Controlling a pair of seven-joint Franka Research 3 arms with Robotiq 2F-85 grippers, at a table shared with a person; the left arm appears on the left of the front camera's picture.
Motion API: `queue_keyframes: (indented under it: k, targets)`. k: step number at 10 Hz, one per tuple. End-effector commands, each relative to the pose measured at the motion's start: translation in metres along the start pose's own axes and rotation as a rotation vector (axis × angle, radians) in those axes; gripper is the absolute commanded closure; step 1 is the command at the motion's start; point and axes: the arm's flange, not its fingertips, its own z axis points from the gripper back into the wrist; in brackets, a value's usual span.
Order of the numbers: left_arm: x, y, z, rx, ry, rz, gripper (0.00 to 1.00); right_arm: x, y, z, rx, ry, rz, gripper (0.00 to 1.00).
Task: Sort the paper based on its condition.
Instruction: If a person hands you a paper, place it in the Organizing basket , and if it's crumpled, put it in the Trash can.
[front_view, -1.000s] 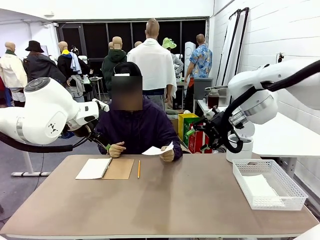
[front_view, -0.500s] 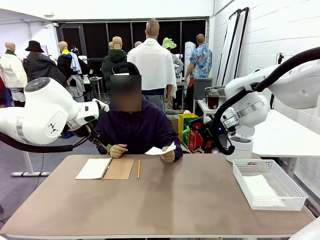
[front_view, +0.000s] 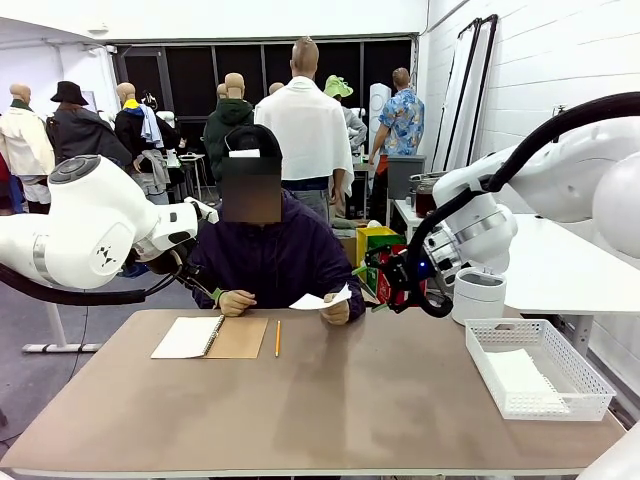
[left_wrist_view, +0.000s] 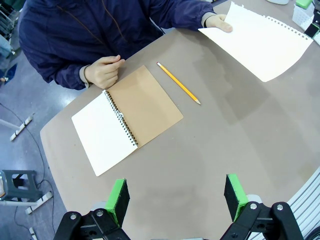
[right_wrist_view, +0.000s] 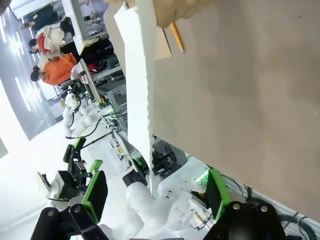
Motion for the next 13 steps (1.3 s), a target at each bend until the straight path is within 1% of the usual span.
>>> queue_keyframes:
  k: [1, 3, 4, 5, 6, 7, 8, 10, 13]
  targets:
    - [-0.001, 0.001, 0.0, 0.001, 0.001, 0.001, 0.0, 0.015, 0.008, -0.013, 0.029, -0.011, -0.072, 0.0]
    - [-0.001, 0.001, 0.0, 0.001, 0.001, 0.001, 0.0, 0.032, 0.01, -0.023, 0.058, -0.001, -0.111, 0.0]
    - [-0.001, 0.001, 0.0, 0.001, 0.001, 0.001, 0.0, 0.037, 0.009, -0.025, 0.051, -0.002, -0.132, 0.0]
    - [-0.001, 0.001, 0.0, 0.001, 0.001, 0.001, 0.0, 0.042, 0.008, -0.027, 0.053, -0.006, -0.152, 0.2]
    - [-0.001, 0.001, 0.0, 0.001, 0.001, 0.001, 0.0, 0.047, 0.008, -0.029, 0.051, -0.015, -0.163, 0.36]
    - [-0.001, 0.001, 0.0, 0.001, 0.001, 0.001, 0.0, 0.051, 0.009, -0.032, 0.053, 0.003, -0.168, 0.5]
    - [-0.001, 0.001, 0.0, 0.001, 0.001, 0.001, 0.0, 0.053, 0.008, -0.033, 0.055, 0.001, -0.175, 0.7]
    - [-0.001, 0.001, 0.0, 0.001, 0.001, 0.001, 0.0, 0.055, 0.009, -0.033, 0.055, 0.007, -0.183, 1.0]
    - [-0.001, 0.001, 0.0, 0.001, 0.001, 0.001, 0.0, 0.057, 0.009, -0.034, 0.054, 0.018, -0.178, 1.0]
